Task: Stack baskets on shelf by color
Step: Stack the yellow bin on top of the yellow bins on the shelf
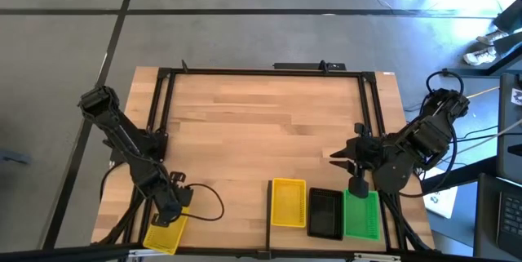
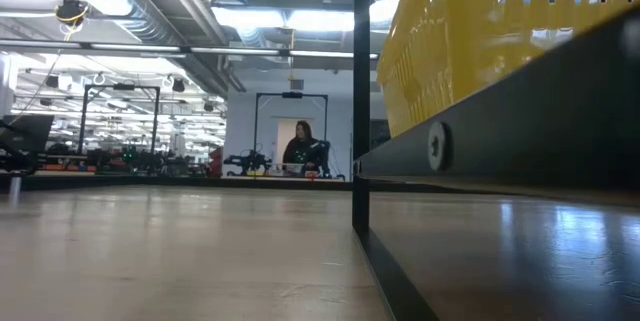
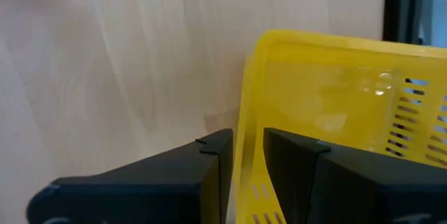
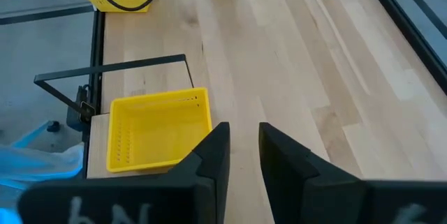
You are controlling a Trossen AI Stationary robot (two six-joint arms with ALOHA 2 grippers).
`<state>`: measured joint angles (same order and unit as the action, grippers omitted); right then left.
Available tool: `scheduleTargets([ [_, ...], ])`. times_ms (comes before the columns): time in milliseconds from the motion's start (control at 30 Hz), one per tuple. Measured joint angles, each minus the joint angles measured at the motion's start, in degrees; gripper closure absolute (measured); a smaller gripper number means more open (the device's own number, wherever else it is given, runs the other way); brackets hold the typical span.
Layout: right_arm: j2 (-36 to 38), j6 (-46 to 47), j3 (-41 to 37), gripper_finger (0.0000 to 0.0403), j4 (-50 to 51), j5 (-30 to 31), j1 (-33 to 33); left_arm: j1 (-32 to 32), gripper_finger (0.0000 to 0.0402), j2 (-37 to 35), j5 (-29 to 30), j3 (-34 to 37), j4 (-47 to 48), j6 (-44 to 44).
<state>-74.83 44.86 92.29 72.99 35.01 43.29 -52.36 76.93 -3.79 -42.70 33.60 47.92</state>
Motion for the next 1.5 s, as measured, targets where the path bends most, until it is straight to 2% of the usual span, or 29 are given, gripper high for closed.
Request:
scheduleTargets([
  [167,0.0,0.0,0.0,0.0328,0.0,0.0,0.0,0.0,0.0331,0.0,0.5,0.3,0.0,0.0],
  [367,0.0,0.0,0.0,0.0328,0.0,0.0,0.0,0.1,0.0333,0.7,6.4,0.6,0.0,-0.7],
  [567,0.0,0.0,0.0,0.0328,0.0,0.0,0.0,0.2,0.0336,3.5,4.0,2.1,-1.7,-0.4],
  [767,0.0,-0.1,0.0,0.0328,0.0,1.2,0.0,4.6,0.0394,3.3,-2.6,0.8,-1.6,2.7],
  [867,0.0,-0.1,0.0,0.0328,0.1,2.9,0.0,7.0,0.0399,2.4,-2.2,-1.6,0.6,3.0],
  [933,0.0,-0.1,0.0,0.0328,0.1,3.5,0.0,9.0,0.0401,1.6,0.0,-4.4,3.5,2.6],
  [1067,0.0,-0.2,0.0,0.0328,0.1,4.6,0.0,13.9,0.0401,0.9,9.7,-13.5,16.3,-1.6],
  [1267,-0.2,-0.4,0.0,0.0328,0.1,13.1,0.0,19.7,0.0401,0.7,32.1,-31.1,37.6,-5.8],
  [1400,-1.4,-3.1,0.0,0.0328,-0.4,21.6,0.0,23.8,0.0401,0.7,48.5,-39.5,40.6,-9.5],
  [1500,-3.1,-8.8,0.0,0.0328,-3.3,28.1,-0.7,26.5,0.0401,0.7,61.0,-43.6,39.6,-15.7],
])
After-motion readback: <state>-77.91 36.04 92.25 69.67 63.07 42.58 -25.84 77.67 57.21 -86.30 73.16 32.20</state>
